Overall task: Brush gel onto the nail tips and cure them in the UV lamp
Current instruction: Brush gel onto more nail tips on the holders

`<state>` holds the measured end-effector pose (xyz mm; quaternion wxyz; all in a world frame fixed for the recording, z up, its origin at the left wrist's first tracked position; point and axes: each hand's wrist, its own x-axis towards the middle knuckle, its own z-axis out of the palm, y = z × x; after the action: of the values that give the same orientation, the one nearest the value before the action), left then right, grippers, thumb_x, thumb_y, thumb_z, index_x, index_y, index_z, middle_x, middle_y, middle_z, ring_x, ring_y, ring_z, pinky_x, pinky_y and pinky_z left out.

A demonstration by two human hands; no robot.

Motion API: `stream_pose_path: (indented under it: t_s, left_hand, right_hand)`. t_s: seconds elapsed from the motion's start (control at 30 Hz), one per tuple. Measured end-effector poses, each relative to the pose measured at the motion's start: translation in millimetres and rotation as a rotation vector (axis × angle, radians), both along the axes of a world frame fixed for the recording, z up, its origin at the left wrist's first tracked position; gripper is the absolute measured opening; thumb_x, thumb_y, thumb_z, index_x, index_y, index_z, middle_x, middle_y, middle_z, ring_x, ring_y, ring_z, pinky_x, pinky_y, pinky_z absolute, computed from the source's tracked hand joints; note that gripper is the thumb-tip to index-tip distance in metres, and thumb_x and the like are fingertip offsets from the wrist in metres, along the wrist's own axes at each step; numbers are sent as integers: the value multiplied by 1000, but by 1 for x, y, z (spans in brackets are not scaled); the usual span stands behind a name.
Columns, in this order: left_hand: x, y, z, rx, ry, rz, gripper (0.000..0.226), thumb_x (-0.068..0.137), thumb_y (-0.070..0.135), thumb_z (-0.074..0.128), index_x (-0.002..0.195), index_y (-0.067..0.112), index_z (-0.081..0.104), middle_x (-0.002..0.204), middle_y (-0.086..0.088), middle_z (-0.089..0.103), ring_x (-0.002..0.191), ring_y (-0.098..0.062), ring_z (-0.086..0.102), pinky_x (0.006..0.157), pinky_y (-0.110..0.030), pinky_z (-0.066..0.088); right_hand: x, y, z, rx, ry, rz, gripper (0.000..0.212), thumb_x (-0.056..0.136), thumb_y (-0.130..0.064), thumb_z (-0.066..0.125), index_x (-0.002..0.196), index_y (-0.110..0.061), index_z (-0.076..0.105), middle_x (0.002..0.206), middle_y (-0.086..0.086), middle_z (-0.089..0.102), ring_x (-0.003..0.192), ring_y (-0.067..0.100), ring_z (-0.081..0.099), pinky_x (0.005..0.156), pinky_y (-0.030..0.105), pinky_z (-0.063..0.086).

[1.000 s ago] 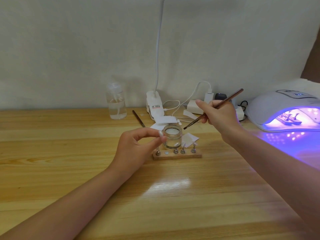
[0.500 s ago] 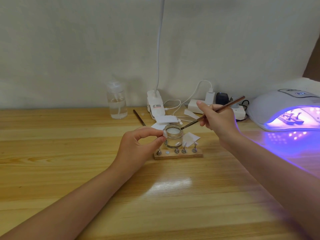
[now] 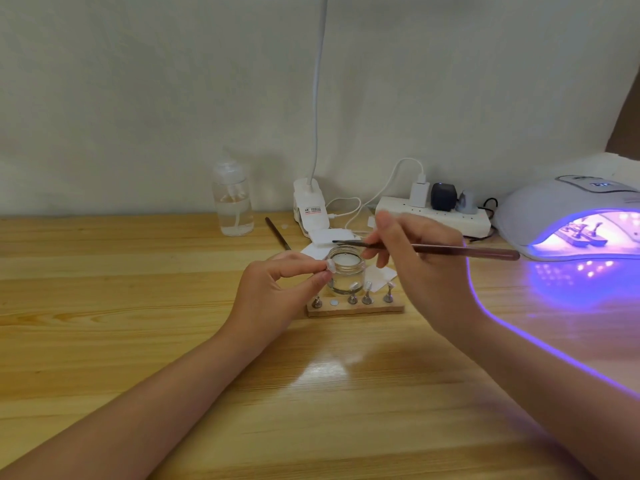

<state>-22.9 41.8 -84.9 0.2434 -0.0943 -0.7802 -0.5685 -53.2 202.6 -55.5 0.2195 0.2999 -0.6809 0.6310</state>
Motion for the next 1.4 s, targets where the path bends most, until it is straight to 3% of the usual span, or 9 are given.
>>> stream_pose_path:
  t_s: [0.13, 0.53, 0.73, 0.87, 1.0, 1.17, 1.4]
  left_hand:
    - [-1, 0, -1, 3, -19, 12, 15, 73, 6, 72, 87, 10, 73, 77, 4, 67, 74, 2, 60, 75, -9, 43]
    - [0, 1, 0, 6, -30, 32, 11, 74, 6, 72, 83, 14, 73, 74, 7, 66, 73, 4, 59, 72, -6, 41]
    - [0, 1, 0, 2, -25, 29, 12, 74, 6, 72, 82, 15, 74, 70, 12, 65, 72, 5, 59, 72, -6, 41]
    - [0, 1, -1, 2, -22, 28, 12, 74, 7, 72, 81, 16, 74, 69, 13, 65, 71, 5, 58, 71, -5, 40]
    - [-1, 1, -1, 5, -19, 33, 14, 74, 7, 72, 77, 21, 73, 68, 14, 65, 72, 6, 59, 71, -4, 40]
    - [-1, 0, -1, 13, -17, 34, 17, 74, 6, 72, 73, 23, 72, 65, 17, 65, 73, 6, 59, 73, -6, 41]
    - [0, 0, -1, 1, -20, 49, 17, 74, 6, 73, 74, 23, 72, 68, 13, 65, 73, 5, 59, 75, -7, 41]
  right_hand:
    - [4, -2, -5, 43, 23, -14, 31, 88, -31, 52, 65, -15, 65, 56, -7, 63, 51, -1, 57, 56, 8, 40]
    - [8, -3, -9, -3, -31, 39, 39, 84, -32, 47, 64, -5, 66, 53, -7, 61, 47, -1, 55, 51, 7, 39]
    - [6, -4, -8, -51, -47, -6, 38, 84, -34, 47, 62, -10, 65, 52, -7, 61, 48, 0, 54, 54, 9, 39]
    - [7, -6, -10, -1, -58, 0, 38, 83, -34, 48, 67, -5, 67, 57, -3, 63, 50, -2, 56, 53, 9, 40]
    - [8, -4, -10, -52, -87, 24, 41, 84, -35, 46, 60, -7, 65, 49, -6, 61, 45, 1, 54, 51, 10, 39]
    - [7, -3, -10, -59, -70, -12, 40, 93, -24, 48, 59, -12, 65, 50, -4, 61, 46, 0, 53, 54, 9, 39]
    - [9, -5, -10, 5, -61, 14, 39, 83, -35, 47, 62, -8, 66, 53, -5, 62, 47, 1, 54, 49, 11, 40]
